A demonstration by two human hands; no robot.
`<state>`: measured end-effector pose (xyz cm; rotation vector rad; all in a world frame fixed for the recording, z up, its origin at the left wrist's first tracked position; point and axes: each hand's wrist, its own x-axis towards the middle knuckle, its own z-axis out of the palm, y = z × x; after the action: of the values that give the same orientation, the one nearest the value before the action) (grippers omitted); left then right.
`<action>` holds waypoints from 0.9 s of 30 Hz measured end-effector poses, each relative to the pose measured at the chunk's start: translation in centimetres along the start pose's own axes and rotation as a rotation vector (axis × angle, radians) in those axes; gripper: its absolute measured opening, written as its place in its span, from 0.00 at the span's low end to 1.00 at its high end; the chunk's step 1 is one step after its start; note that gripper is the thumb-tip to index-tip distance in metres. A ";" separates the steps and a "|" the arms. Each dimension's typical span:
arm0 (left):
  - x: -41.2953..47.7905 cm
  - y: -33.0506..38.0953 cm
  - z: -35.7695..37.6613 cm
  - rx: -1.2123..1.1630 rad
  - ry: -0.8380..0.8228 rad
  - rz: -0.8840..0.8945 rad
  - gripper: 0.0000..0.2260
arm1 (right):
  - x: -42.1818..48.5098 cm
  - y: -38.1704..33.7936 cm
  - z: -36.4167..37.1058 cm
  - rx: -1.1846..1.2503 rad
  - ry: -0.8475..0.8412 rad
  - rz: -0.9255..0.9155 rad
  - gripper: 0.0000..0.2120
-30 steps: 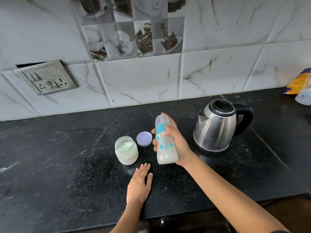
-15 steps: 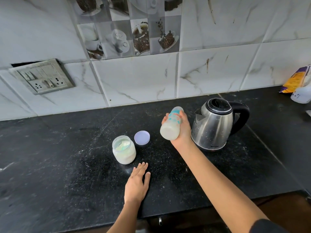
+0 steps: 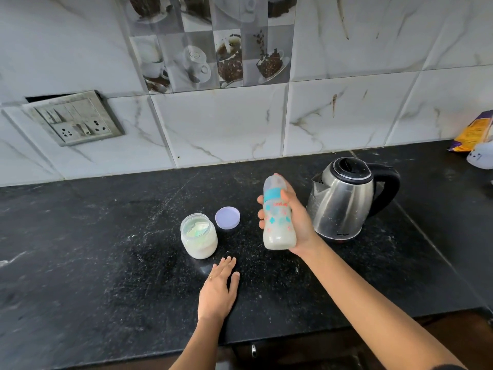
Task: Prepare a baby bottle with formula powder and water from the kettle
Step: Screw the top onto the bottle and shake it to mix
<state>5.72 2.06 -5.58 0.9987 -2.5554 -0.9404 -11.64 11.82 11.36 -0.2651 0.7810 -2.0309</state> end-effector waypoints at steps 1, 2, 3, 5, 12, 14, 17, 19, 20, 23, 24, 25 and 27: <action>0.0 0.0 0.0 0.003 0.002 0.000 0.19 | 0.5 -0.4 0.2 0.070 0.040 -0.015 0.20; 0.0 0.0 0.0 0.003 0.005 0.000 0.19 | 1.1 -0.8 0.2 0.181 0.109 -0.031 0.18; 0.1 0.0 0.0 0.001 0.007 0.000 0.18 | 1.5 -1.3 0.2 0.284 0.172 -0.043 0.16; 0.1 0.0 0.0 -0.004 0.010 0.003 0.18 | 1.6 -1.3 0.1 0.320 0.170 -0.022 0.15; 0.0 0.2 0.0 -0.001 0.014 -0.001 0.18 | 1.1 -0.9 0.7 0.233 0.087 -0.031 0.18; 0.0 0.1 -0.1 0.001 0.014 -0.001 0.18 | 1.5 -0.9 0.7 0.276 0.094 -0.028 0.18; 0.0 0.1 -0.1 0.000 0.009 0.006 0.18 | 0.5 0.1 1.1 0.031 -0.039 -0.035 0.18; 0.1 0.1 -0.1 0.001 0.011 0.000 0.18 | 1.2 -0.2 1.2 0.054 -0.032 -0.056 0.21; 0.1 0.2 0.0 0.001 0.012 -0.004 0.18 | 1.6 -0.6 1.1 0.127 0.019 -0.064 0.24; 0.0 0.1 -0.1 0.005 0.012 0.002 0.18 | 1.8 -0.6 0.7 0.136 0.004 -0.043 0.27; 0.0 0.1 -0.2 0.009 0.011 0.001 0.18 | 1.3 -0.1 0.8 0.057 -0.051 -0.030 0.24; 0.0 0.1 -0.1 0.008 0.011 -0.004 0.18 | 0.7 0.2 1.0 0.018 -0.082 -0.035 0.21; 0.0 0.2 -0.1 0.005 0.012 -0.008 0.18 | 1.2 -0.2 1.6 0.067 -0.065 -0.033 0.18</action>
<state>5.63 2.10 -5.43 1.0132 -2.5477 -0.9276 -11.68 10.24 12.60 -0.3059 0.6708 -2.0652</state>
